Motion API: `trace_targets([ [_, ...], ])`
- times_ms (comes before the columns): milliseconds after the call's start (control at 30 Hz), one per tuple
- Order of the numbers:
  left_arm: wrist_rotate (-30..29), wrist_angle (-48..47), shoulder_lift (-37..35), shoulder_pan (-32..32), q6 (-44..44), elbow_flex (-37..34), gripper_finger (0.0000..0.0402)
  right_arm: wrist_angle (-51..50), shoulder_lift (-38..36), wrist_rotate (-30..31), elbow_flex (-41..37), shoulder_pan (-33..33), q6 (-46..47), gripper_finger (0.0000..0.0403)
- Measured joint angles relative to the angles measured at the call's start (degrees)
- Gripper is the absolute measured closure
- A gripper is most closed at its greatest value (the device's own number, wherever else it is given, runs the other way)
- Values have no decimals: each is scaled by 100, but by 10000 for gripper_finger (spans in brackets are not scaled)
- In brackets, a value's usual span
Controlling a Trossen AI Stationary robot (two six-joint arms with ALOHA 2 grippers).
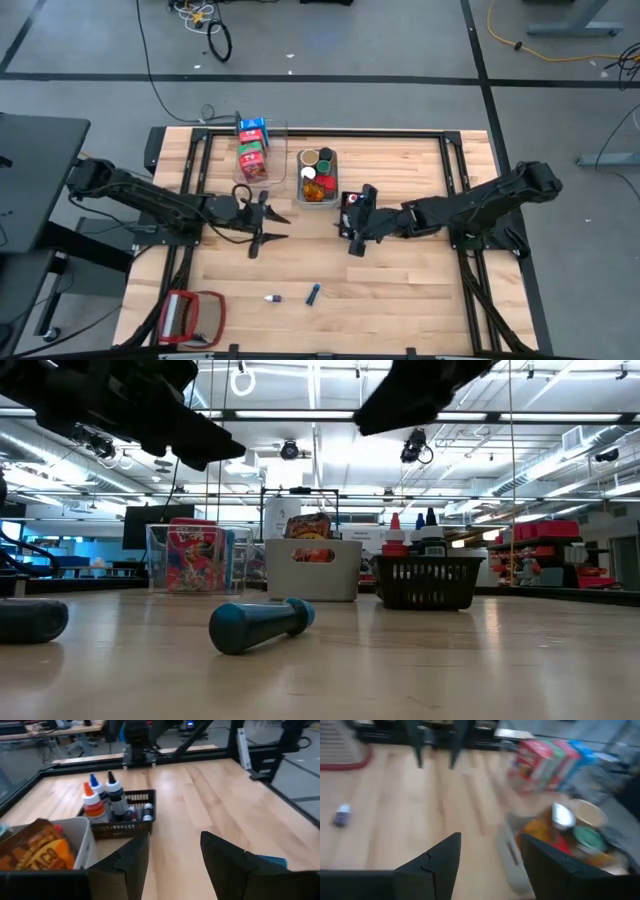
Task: Pick & Place Kitchen Items
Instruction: Put the blue food coloring bottle into the black bin
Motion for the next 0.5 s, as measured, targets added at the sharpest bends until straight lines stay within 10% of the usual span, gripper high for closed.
trace_targets([
  [500, 21, -30, -1, -4, 15, 4, 212, 2601, 1845, -3405, 140, -122, -1625, 188],
])
